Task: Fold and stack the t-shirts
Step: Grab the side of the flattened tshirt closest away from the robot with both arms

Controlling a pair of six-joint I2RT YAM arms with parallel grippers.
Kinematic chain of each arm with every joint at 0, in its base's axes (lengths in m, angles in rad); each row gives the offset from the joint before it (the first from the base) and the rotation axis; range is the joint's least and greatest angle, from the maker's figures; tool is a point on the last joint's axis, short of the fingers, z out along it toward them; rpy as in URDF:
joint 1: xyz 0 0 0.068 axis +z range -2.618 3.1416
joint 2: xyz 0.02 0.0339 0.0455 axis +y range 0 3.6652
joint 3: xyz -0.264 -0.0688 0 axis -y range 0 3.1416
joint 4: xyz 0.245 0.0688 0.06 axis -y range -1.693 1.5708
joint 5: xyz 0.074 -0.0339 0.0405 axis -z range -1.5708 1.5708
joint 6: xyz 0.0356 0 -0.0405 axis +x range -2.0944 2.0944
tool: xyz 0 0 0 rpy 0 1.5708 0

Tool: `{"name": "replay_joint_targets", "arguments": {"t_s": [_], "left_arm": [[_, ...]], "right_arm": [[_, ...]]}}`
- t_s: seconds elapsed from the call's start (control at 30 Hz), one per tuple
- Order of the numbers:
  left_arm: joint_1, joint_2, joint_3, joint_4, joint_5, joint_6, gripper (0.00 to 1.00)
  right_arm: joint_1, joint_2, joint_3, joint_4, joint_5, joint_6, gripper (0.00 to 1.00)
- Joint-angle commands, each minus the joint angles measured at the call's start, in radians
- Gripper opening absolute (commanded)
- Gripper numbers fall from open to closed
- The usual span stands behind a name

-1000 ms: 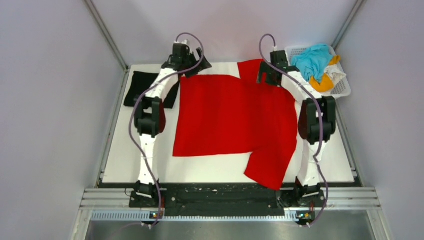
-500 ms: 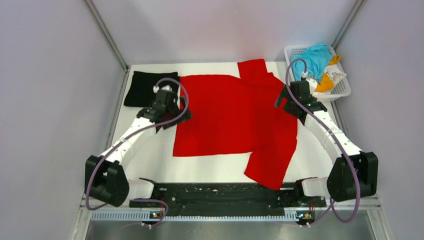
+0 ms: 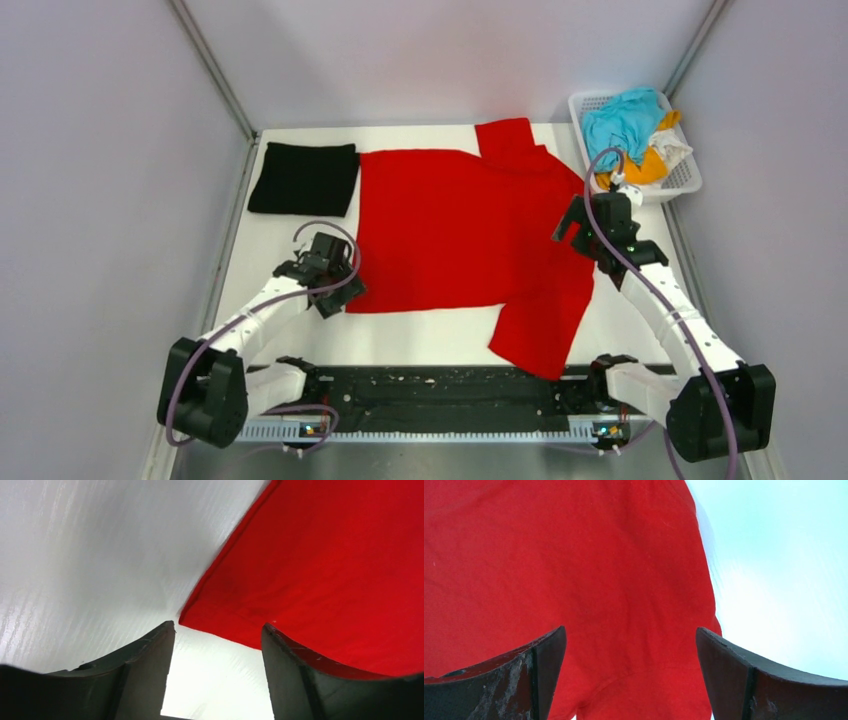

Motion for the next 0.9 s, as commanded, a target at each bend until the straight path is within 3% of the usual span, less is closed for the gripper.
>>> {"name": "replay_joint_targets", "arguments": {"t_s": [0.0,0.37,0.7,0.87], "left_arm": [[0.002,0.07,-0.008,0.042,-0.058,-0.088,0.66],[-0.008,0.215,0.02,0.032,-0.083,-0.081,0.45],[-0.082,0.342,0.082,-0.064,-0.111,-0.076,0.37],[-0.13,0.41,0.103,-0.056,-0.1,-0.09,0.22]], "right_arm": [[0.001,-0.016,-0.004,-0.003,-0.014,-0.021,0.99],[0.0,-0.016,-0.02,-0.022,0.007,-0.029,0.99],[0.002,-0.026,-0.034,-0.041,0.07,-0.016,0.99],[0.002,-0.032,-0.051,-0.045,0.08,-0.008,0.99]]}}
